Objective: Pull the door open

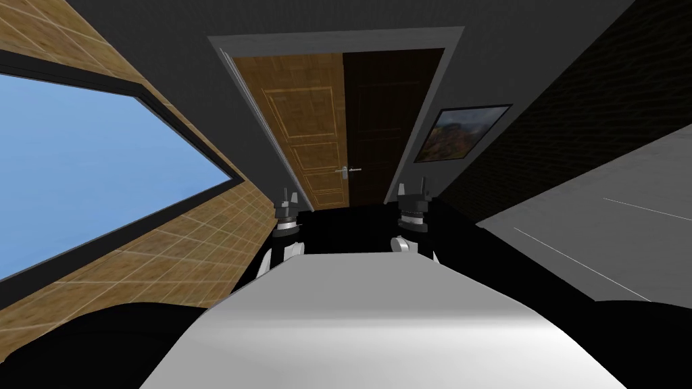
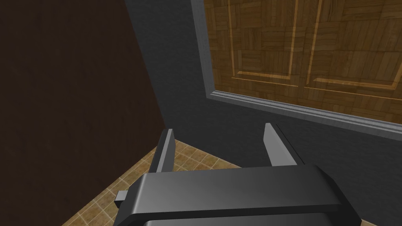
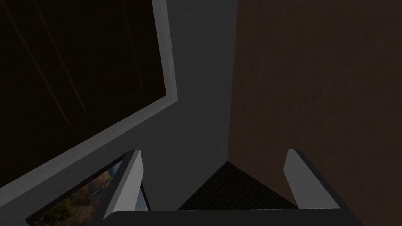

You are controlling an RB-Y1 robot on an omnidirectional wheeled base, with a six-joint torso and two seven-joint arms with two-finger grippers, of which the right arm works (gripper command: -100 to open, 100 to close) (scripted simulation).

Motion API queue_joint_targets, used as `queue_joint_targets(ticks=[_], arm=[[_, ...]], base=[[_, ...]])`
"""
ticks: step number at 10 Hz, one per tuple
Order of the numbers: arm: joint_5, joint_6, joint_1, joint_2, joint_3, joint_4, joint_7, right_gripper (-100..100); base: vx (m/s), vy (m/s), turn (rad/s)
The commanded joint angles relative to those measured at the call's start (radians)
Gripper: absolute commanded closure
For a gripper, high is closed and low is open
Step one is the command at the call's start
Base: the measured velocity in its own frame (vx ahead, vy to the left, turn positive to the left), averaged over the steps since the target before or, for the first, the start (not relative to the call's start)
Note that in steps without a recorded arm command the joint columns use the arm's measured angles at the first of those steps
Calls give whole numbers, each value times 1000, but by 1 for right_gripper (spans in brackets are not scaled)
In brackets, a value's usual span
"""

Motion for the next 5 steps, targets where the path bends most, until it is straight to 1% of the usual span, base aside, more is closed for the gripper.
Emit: queue_joint_targets(ticks=[1, 2, 4, 5], arm=[[-10, 2, -17, -13, -5, 29, -1, -100], [-19, 6, -34, -25, -2, 59, 3, -100], [-29, 12, -53, -38, 1, 93, 6, -100], [-40, 17, -72, -51, 5, 128, 10, -100]], base=[[79, 9, 8], [87, 7, 12], [110, 5, 11], [125, 55, 17]])
